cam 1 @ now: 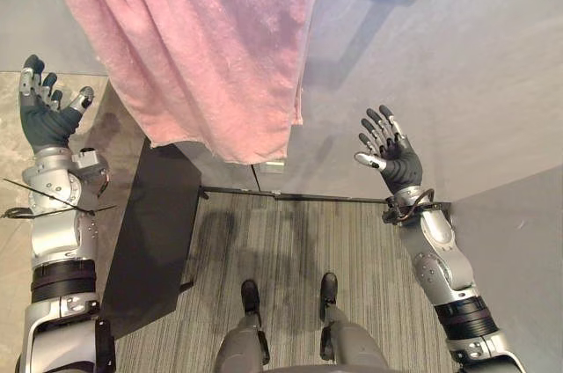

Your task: Organize washtable

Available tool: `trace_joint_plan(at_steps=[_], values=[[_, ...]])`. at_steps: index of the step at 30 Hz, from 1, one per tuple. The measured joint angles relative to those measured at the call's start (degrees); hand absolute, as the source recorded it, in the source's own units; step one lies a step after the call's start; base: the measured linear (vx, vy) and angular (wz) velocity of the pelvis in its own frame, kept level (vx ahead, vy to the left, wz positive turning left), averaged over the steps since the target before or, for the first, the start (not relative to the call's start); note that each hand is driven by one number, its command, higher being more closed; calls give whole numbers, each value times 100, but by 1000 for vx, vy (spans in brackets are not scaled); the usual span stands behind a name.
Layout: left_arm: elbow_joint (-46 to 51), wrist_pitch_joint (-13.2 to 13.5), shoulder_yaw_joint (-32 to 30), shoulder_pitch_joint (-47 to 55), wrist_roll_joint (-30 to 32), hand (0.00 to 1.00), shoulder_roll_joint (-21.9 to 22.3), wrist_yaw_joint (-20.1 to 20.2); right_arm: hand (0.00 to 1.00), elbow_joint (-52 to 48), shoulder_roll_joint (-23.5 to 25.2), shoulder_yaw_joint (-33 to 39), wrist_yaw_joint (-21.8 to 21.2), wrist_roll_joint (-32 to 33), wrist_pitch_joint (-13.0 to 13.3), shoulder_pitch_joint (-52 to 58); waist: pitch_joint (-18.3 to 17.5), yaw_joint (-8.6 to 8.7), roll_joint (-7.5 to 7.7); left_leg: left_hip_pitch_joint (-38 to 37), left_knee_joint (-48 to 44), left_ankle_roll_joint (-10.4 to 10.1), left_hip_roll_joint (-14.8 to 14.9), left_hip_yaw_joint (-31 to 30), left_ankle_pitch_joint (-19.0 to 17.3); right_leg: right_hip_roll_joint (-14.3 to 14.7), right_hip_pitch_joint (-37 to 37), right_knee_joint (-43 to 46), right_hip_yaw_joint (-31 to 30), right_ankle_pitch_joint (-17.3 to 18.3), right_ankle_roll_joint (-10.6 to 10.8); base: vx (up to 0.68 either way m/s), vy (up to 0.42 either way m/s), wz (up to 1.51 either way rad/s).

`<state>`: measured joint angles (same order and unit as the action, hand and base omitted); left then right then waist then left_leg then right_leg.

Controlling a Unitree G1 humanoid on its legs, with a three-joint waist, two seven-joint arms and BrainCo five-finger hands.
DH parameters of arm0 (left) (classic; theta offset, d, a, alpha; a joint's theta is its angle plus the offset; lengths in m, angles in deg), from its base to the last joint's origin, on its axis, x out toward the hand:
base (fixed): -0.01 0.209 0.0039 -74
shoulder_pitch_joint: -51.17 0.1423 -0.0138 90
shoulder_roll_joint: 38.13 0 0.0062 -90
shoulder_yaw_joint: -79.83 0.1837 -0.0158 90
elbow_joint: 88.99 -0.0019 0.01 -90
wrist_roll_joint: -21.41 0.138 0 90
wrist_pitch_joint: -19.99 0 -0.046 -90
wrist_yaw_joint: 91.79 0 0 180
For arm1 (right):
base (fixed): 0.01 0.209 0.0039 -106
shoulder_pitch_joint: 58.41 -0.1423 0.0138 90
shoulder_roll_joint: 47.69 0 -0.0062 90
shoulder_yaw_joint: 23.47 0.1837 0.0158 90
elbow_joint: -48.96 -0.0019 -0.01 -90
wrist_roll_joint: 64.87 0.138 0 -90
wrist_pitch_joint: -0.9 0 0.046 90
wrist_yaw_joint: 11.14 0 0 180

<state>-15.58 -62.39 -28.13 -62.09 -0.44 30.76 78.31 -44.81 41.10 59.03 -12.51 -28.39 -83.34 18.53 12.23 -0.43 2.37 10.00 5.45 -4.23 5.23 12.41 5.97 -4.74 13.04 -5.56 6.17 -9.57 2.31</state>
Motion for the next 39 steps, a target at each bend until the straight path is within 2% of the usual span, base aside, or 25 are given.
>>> trace_joint_plan(at_steps=[9,17,23,29,39], values=[[-14,1,254,-173,-13,0,0,372,0,-3,0,-32,-5,-2,3,-57,69,7,-45,33,-1,1,1,18,-1,3,40,-3,-17,-16,-1,8,2,-1],[390,21,220,-132,-14,0,1,374,0,-1,40,60,-16,-9,3,-50,144,-22,-171,23,0,2,3,7,0,6,20,-1,-2,-16,-1,0,0,0],[838,122,-80,17,-5,0,1,366,0,1,129,320,-20,-61,4,2,190,-17,-250,-38,3,6,-3,-34,3,3,-58,0,58,-14,-1,2,1,3],[1267,184,-298,262,-4,0,1,364,0,9,248,339,-91,-73,4,178,199,-32,-272,-70,12,16,-7,-88,20,-2,-116,0,143,-1,-8,1,3,4],[1593,228,-316,483,-1,0,1,497,0,31,264,344,-146,-119,4,255,196,-33,-275,-83,17,20,-18,-97,49,-13,-131,0,155,-1,-8,0,0,0]])
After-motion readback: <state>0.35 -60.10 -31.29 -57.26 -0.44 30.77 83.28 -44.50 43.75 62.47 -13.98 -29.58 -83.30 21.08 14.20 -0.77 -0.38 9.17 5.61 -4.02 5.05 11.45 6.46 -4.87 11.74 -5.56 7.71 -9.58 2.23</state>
